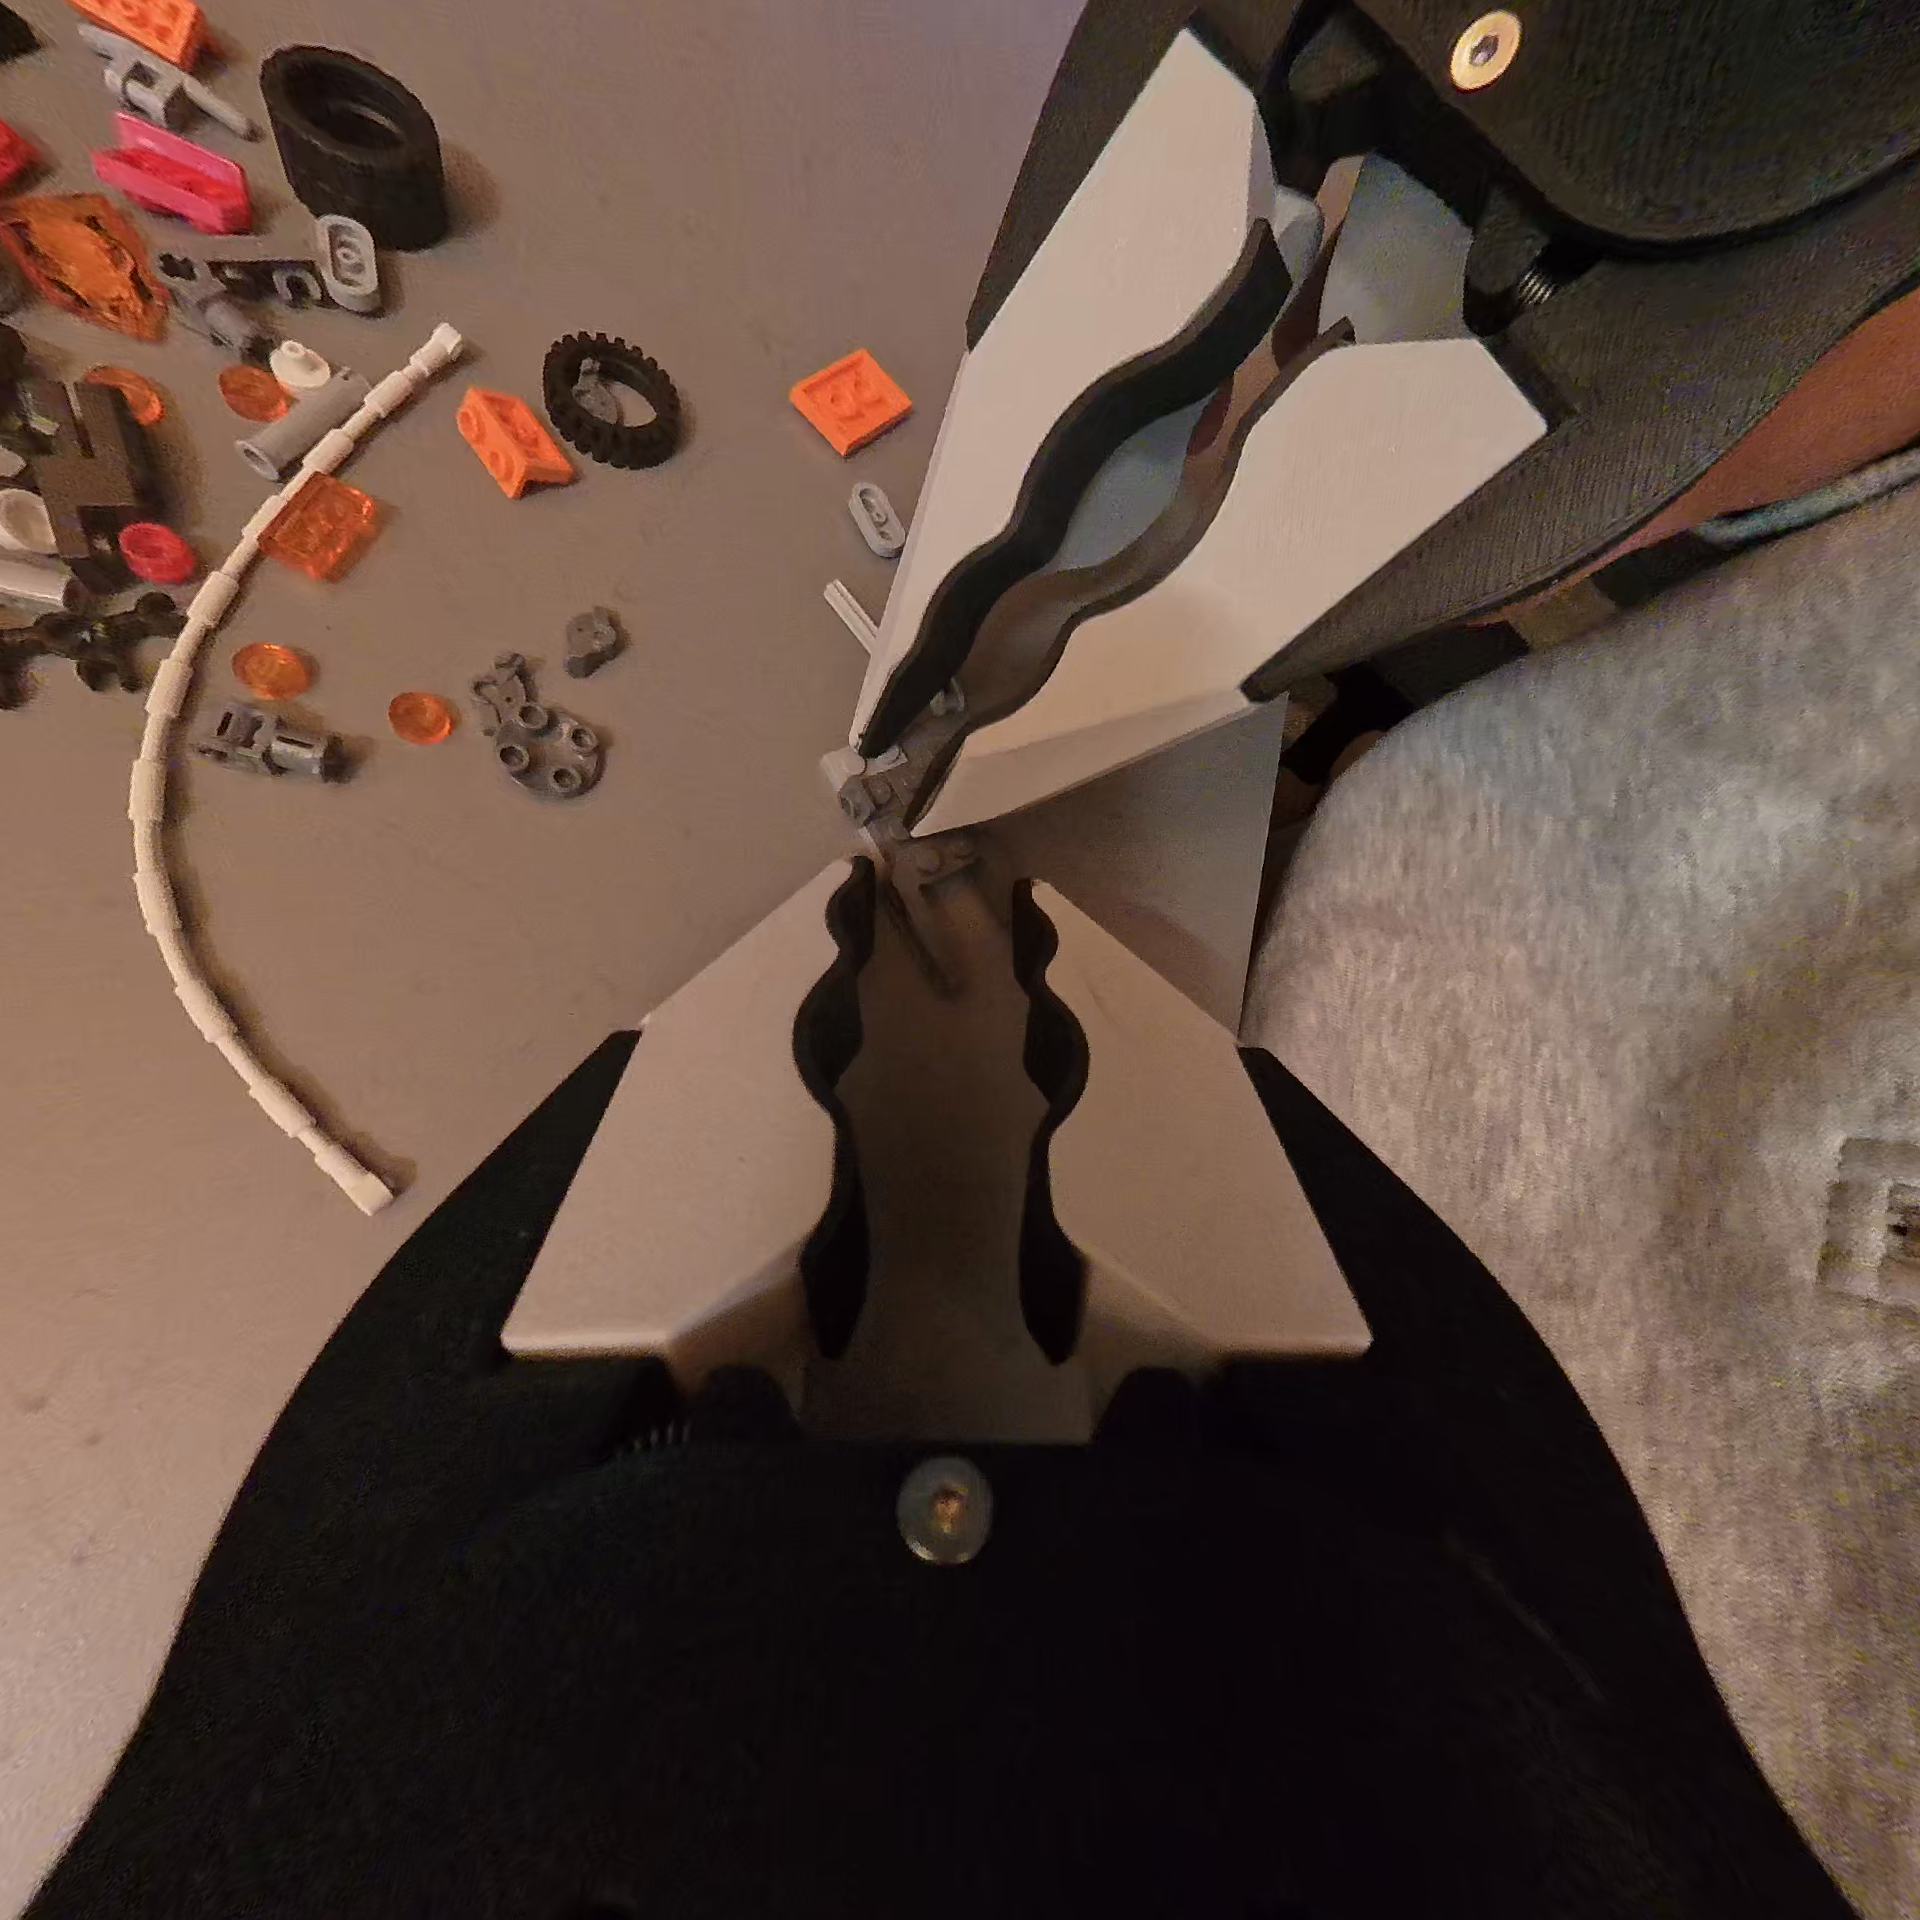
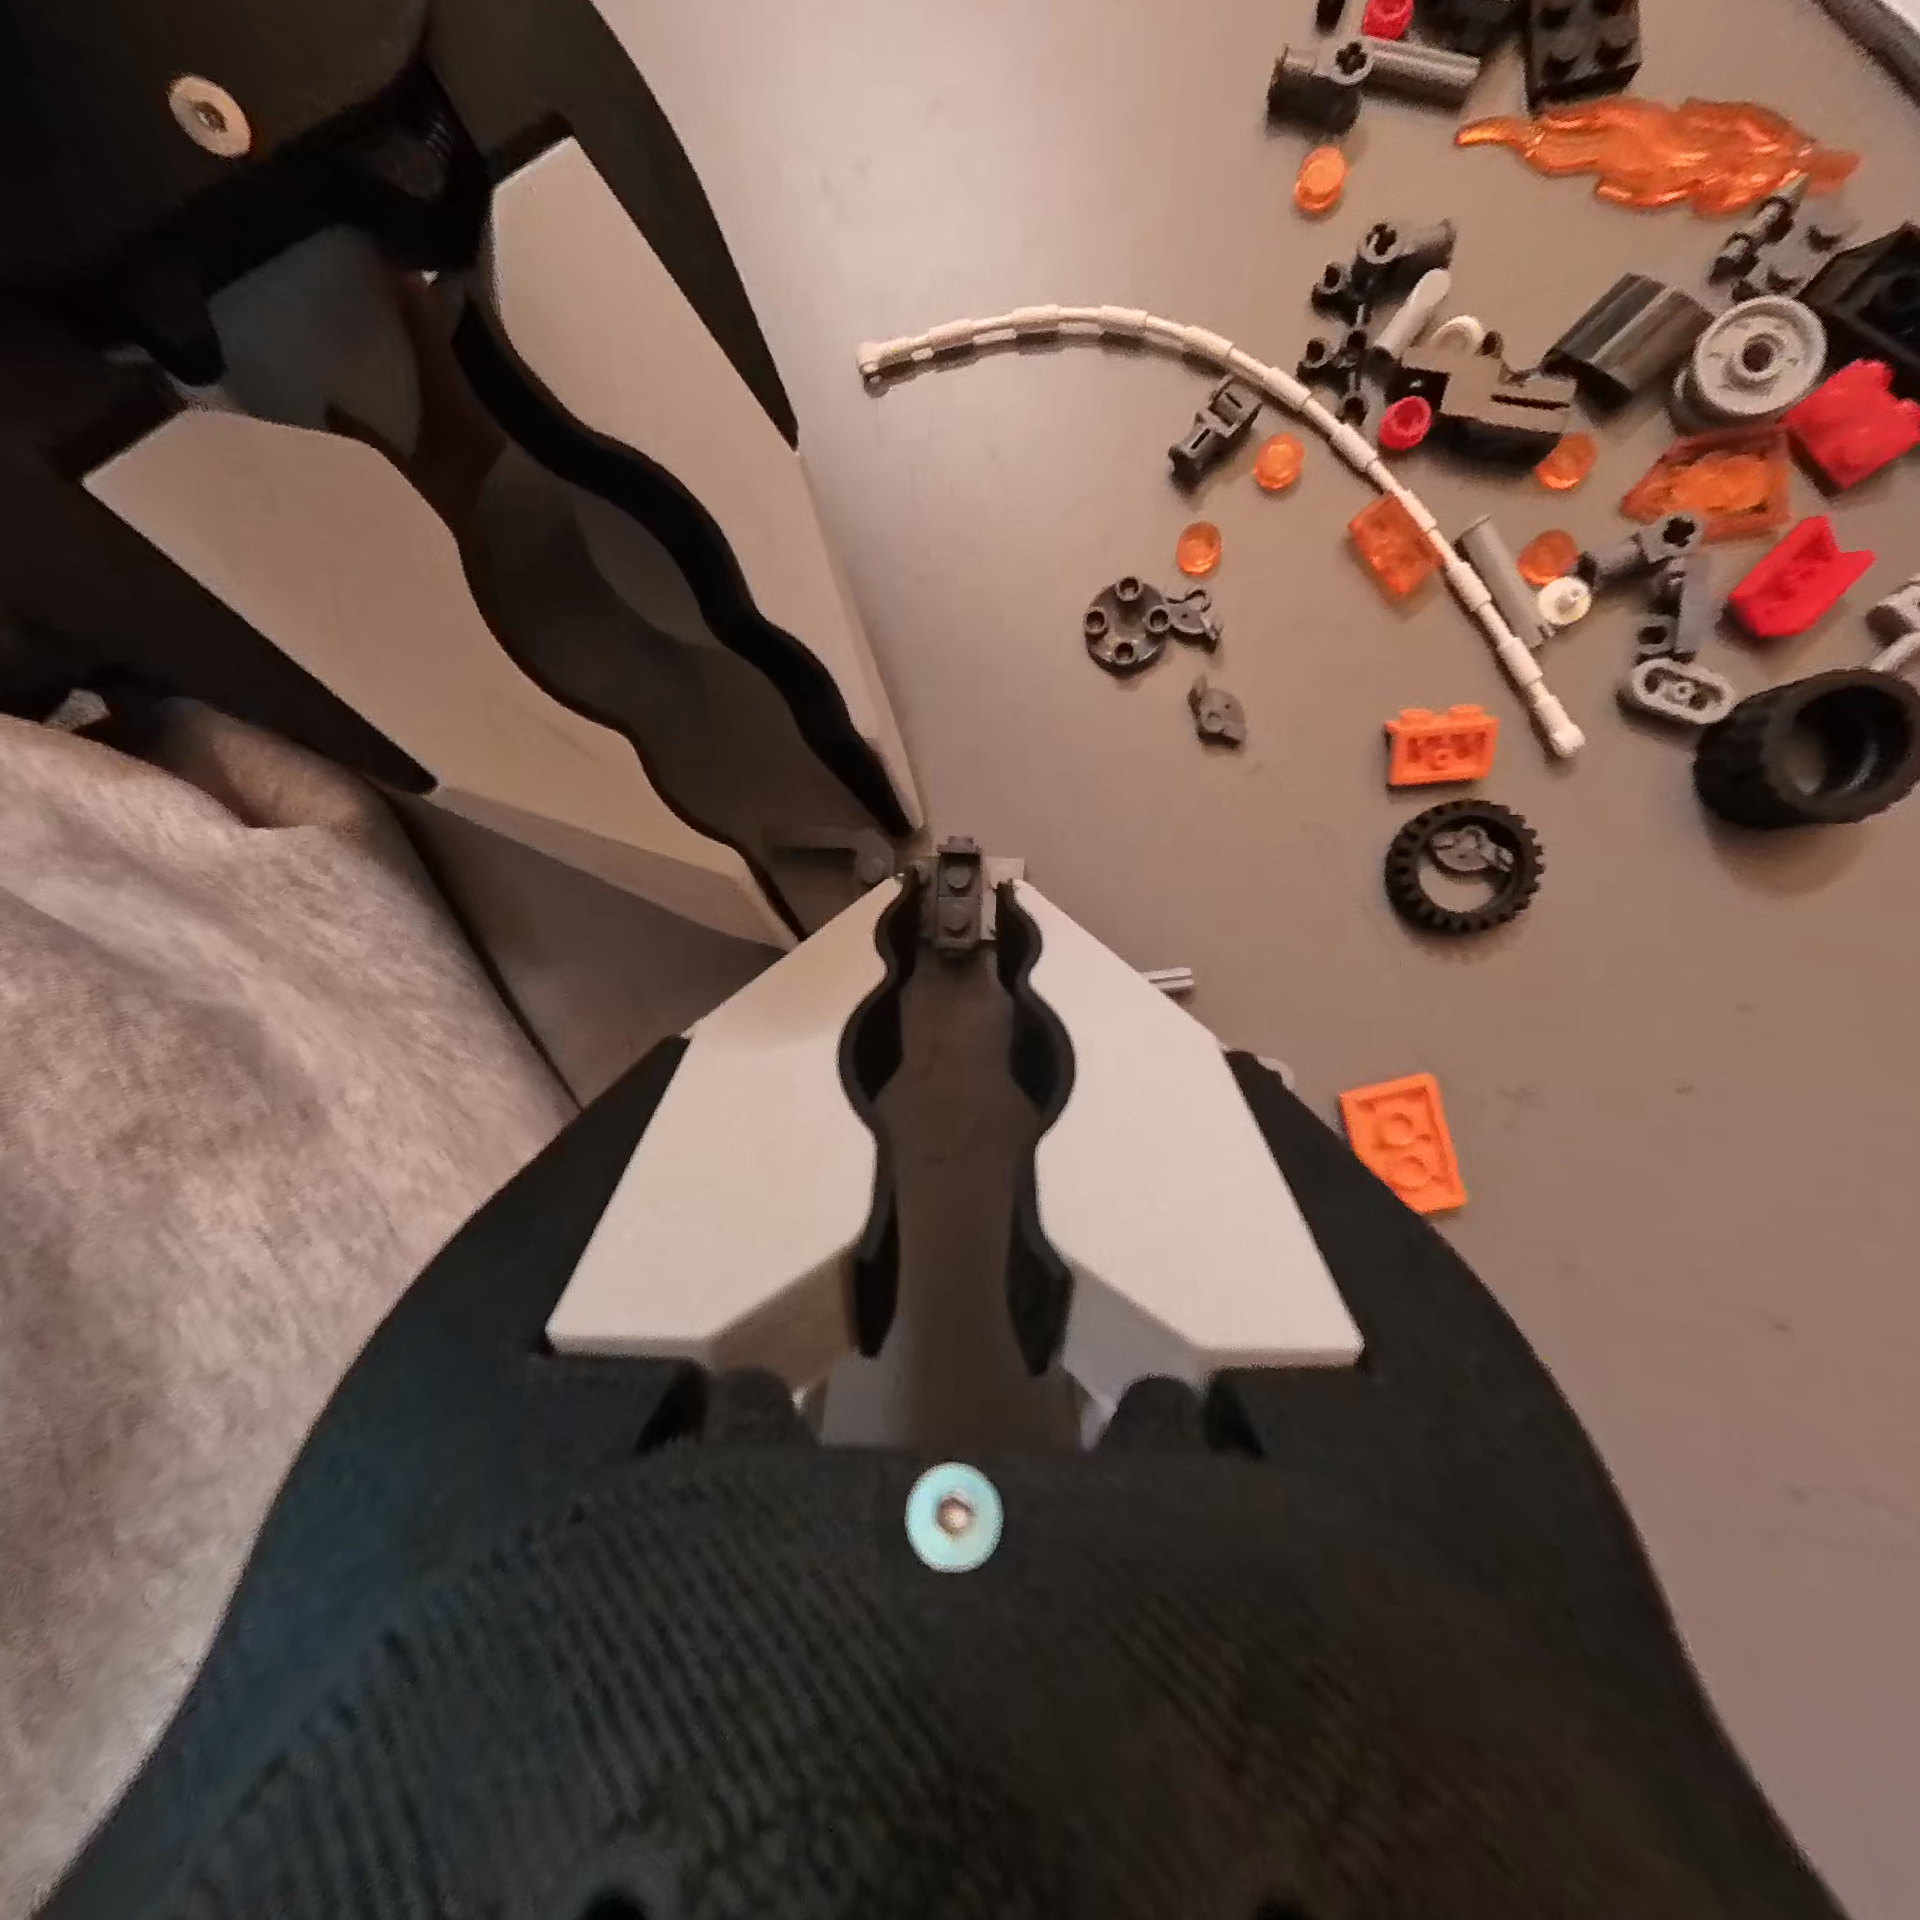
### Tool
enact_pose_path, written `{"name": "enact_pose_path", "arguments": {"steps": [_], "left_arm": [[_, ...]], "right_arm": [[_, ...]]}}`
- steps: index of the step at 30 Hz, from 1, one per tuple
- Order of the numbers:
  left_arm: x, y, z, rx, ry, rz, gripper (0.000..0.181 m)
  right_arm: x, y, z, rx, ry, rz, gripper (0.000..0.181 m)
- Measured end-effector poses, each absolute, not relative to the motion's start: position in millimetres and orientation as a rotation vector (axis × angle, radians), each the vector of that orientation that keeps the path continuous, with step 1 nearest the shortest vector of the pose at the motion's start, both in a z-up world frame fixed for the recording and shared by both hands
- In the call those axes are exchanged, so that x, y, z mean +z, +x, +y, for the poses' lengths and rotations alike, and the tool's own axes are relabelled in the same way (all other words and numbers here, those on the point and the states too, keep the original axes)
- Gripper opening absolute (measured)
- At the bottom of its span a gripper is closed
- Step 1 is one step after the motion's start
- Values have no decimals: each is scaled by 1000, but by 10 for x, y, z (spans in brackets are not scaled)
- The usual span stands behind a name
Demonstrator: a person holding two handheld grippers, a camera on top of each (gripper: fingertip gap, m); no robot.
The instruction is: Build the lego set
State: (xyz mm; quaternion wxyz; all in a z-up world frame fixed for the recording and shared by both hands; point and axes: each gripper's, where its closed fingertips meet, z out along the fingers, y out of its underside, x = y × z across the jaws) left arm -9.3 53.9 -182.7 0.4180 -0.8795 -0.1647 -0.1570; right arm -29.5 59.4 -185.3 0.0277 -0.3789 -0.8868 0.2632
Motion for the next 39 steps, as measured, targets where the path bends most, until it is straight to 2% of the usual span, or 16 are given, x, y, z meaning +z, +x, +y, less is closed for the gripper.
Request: {"name": "enact_pose_path", "arguments": {"steps": [21,25,27,29,32,39], "left_arm": [[-1848,-126,538,-307,-2222,-439,27],[-1851,-146,523,-247,-2232,-436,32],[-1853,-162,515,-215,-2236,-438,34],[-1858,-193,505,-164,-2243,-448,36],[-1880,-219,501,-61,-2272,-432,38],[-1915,-290,433,101,-2337,-435,46]], "right_arm": [[-1859,-315,556,762,-1125,-2697,10],[-1831,-378,500,873,-1186,-2628,10],[-1681,-398,425,1044,-1177,-2578,17],[-1468,-445,461,1180,-1142,-2474,15],[-1331,-517,674,1201,-1103,-2352,16],[-1461,-406,866,1209,-1131,-2317,20]]}}
